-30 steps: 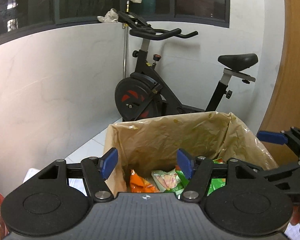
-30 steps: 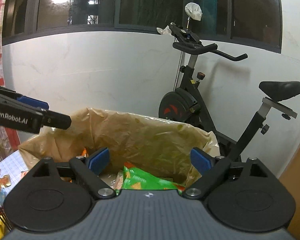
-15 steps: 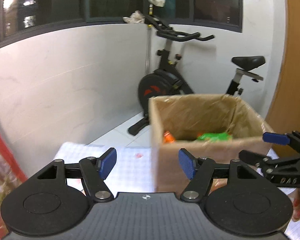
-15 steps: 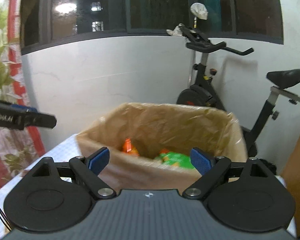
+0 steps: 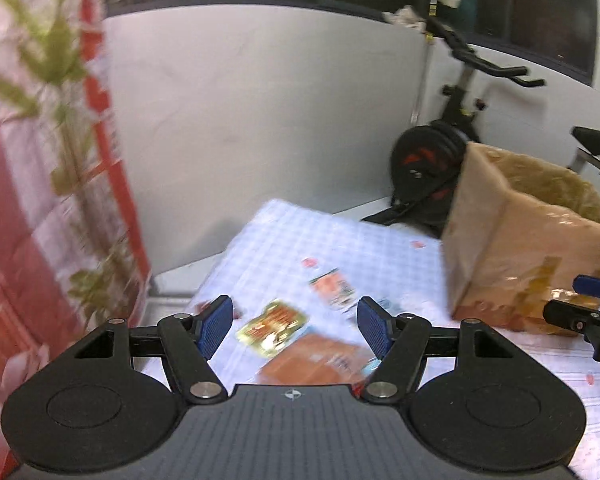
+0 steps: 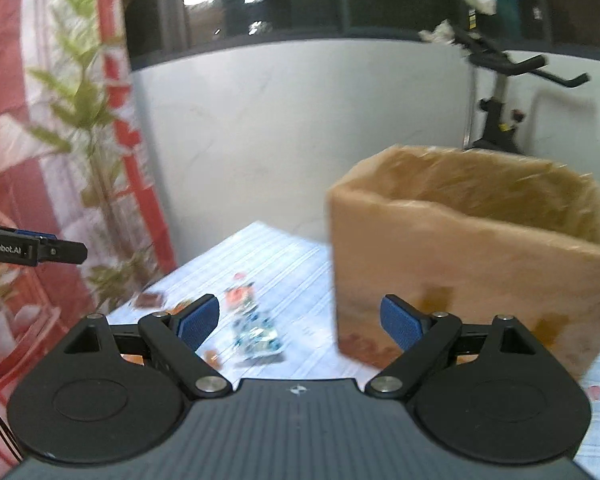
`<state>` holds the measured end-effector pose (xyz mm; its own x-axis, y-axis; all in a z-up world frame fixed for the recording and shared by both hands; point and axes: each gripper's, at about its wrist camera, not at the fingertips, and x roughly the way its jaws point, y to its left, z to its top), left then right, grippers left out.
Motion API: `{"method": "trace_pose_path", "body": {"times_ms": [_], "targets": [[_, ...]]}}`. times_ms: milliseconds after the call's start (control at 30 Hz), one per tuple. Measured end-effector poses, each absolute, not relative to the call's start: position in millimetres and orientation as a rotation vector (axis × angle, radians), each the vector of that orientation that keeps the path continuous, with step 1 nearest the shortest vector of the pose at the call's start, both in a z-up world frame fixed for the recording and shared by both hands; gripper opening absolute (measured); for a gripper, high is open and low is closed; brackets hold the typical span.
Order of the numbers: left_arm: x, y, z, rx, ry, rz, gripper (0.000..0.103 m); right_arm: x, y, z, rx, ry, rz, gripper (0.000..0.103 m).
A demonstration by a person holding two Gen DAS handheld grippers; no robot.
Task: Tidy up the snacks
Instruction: 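Move both tools back toward the remaining snacks on the table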
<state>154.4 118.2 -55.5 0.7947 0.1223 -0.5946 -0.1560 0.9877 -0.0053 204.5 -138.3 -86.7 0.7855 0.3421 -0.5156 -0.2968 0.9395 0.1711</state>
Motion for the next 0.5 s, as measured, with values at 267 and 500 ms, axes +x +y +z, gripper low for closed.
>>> {"method": "trace_pose_path", "body": {"times_ms": [267, 500], "targets": [[151, 146, -88, -0.109, 0.672, 0.153, 0.071, 213, -87, -119, 0.033, 0.661, 0.433, 0.089], [148, 146, -116, -0.079, 0.683, 0.192, 0.071, 216, -49, -157, -0.019, 0.768, 0.509, 0.087]]}}
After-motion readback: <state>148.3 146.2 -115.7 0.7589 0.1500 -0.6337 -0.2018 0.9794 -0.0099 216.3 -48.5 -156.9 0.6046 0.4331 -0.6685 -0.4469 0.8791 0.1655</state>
